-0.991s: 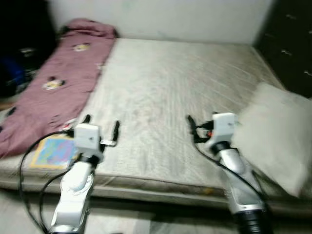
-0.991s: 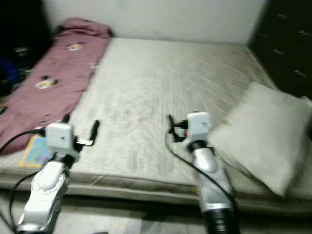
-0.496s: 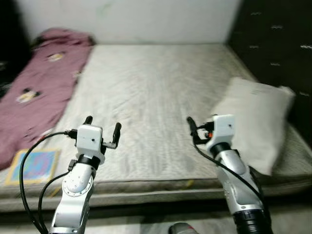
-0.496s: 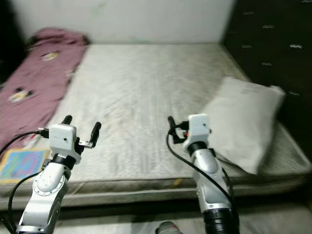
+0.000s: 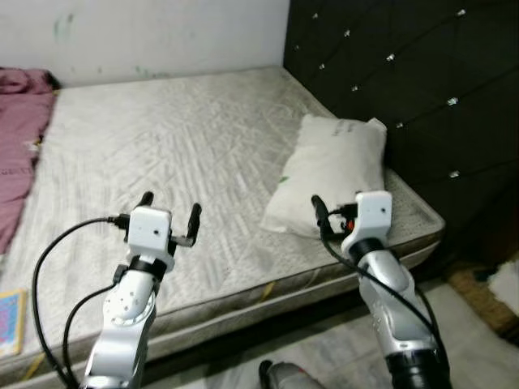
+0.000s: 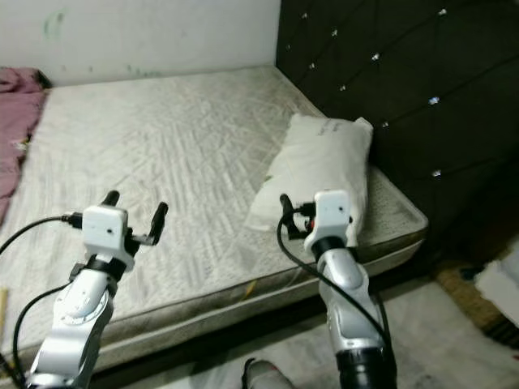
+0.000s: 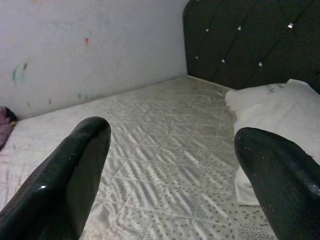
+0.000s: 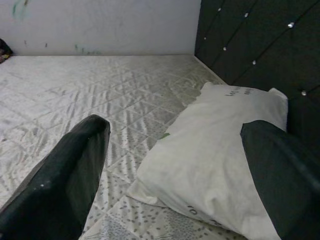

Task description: Clean up the room

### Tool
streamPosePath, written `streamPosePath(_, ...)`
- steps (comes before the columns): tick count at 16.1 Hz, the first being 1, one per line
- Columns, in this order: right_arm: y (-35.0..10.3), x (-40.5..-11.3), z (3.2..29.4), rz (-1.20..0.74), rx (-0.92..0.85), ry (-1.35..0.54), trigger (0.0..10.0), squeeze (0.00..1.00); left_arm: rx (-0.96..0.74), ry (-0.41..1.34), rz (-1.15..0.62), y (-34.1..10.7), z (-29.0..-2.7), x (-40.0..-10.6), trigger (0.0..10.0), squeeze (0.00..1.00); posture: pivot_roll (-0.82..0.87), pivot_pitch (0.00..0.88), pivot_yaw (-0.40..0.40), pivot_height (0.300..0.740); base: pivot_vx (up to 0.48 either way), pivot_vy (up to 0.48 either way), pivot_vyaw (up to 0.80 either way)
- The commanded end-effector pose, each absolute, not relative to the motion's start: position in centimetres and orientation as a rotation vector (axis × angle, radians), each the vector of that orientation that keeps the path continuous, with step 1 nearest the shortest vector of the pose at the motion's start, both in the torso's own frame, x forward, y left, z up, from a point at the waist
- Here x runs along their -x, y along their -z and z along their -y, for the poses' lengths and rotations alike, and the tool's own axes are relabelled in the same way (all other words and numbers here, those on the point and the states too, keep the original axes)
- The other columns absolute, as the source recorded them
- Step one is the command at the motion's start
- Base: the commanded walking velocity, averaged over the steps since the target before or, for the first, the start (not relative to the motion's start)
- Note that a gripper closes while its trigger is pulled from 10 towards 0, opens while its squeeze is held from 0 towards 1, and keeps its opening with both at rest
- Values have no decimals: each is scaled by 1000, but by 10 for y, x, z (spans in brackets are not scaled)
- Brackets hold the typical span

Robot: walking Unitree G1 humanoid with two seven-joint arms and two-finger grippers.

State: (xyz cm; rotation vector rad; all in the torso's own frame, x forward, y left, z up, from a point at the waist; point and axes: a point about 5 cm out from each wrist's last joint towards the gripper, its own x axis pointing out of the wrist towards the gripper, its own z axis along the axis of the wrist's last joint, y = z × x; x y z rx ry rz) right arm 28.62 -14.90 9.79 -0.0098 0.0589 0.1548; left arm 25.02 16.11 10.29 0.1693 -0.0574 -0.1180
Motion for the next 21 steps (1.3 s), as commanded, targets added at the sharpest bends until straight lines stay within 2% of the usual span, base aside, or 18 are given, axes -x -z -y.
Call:
streamPosePath(1, -103, -288, 147, -43, 16, -160, 10000, 0, -182, 114, 64, -105, -163, -250, 10000, 0, -125, 0, -8, 740, 0, -255, 0)
streamPosePath(3, -103, -288, 146, -38, 31, -171, 10000, 0, -181, 113, 63, -105, -163, -250, 10000, 0, -125, 0, -8, 740, 0, -253, 0)
streamPosePath(7, -103, -288, 145, -36, 38, -174, 10000, 0, -184, 113, 65, -105, -163, -250, 10000, 0, -125, 0, -9, 740, 0, -269, 514)
streamPosePath(17, -103, -288, 146, -40, 35, -172, 10000, 0, -181, 112, 67, -106, -162, -250, 10000, 0, -124, 0, -12, 740, 0, -346, 0)
streamPosePath(21, -102, -288, 146, -42, 36, -173, 10000, 0, -180, 107, 63, -105, -162, -250, 10000, 0, -124, 0, -13, 740, 0, -66, 0)
